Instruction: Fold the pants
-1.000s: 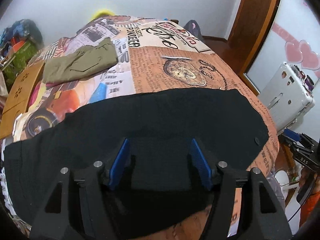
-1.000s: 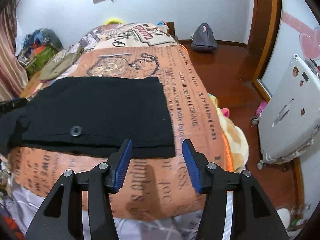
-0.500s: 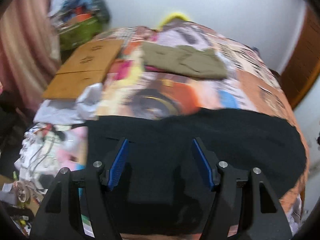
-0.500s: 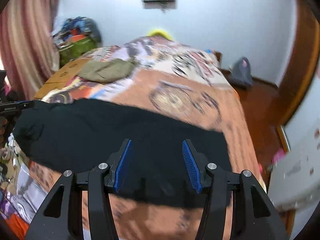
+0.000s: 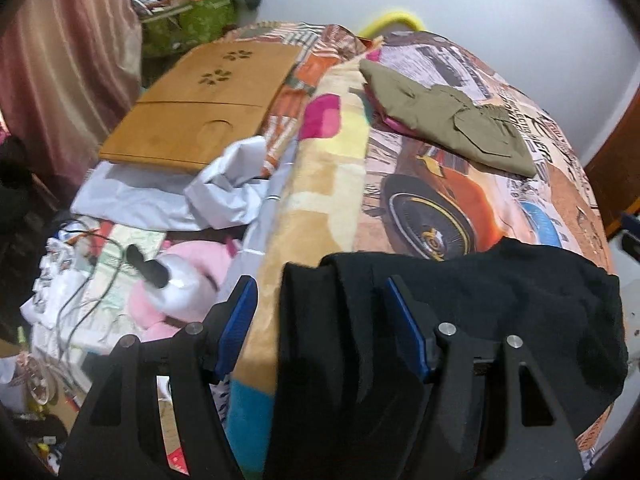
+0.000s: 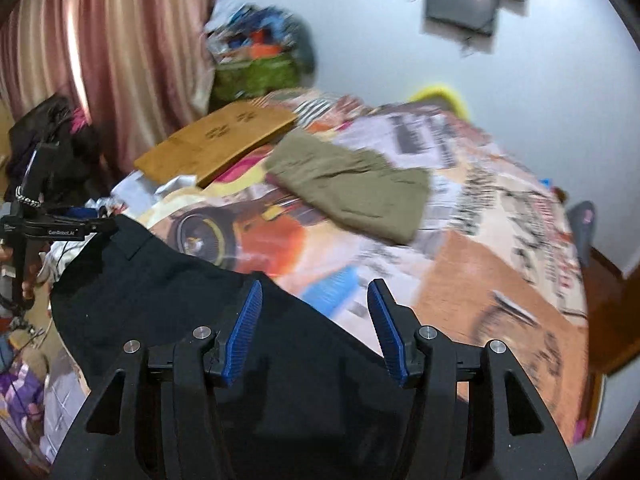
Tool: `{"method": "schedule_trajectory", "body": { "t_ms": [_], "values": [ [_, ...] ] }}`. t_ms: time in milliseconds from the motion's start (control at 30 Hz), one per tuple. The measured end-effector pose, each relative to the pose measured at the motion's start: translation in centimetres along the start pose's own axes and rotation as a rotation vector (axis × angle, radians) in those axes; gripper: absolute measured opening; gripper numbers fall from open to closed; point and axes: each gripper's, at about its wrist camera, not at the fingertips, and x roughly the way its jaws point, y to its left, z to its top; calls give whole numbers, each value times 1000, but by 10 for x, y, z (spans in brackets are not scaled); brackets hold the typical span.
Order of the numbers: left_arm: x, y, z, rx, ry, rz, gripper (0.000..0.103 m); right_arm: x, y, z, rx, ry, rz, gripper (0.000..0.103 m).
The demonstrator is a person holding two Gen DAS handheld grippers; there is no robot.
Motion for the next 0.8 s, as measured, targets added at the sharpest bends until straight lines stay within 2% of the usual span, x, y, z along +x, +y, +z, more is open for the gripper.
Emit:
{"method": "schedule_trajectory", "body": {
  "t_ms": [133,267,367,433,467,567,733,800],
  "values": [
    [14,-4,5,14,23,-52,66,53,10,10,6,99,87,51],
    [25,-7,7,38,39,-60,65,93,15,12,2,205,136,51],
    [23,-6,7,43,15,-68,37,115,12,11,20,276,185,50],
    [20,-7,7,48,-6,-70,34,124,13,11,23,302,209,45],
    [19,-9,6,60,-12,-65,32,128,13,11,24,319,222,37],
    [15,-16,2,108,-36,-41,29,137,16,10,21,363,252,25],
    [4,-21,-1,134,-63,-45,27,144,28,8,-42,398,246,24],
    [3,-21,0,134,-66,-38,26,145,30,9,-60,387,226,12]
  ]
}}
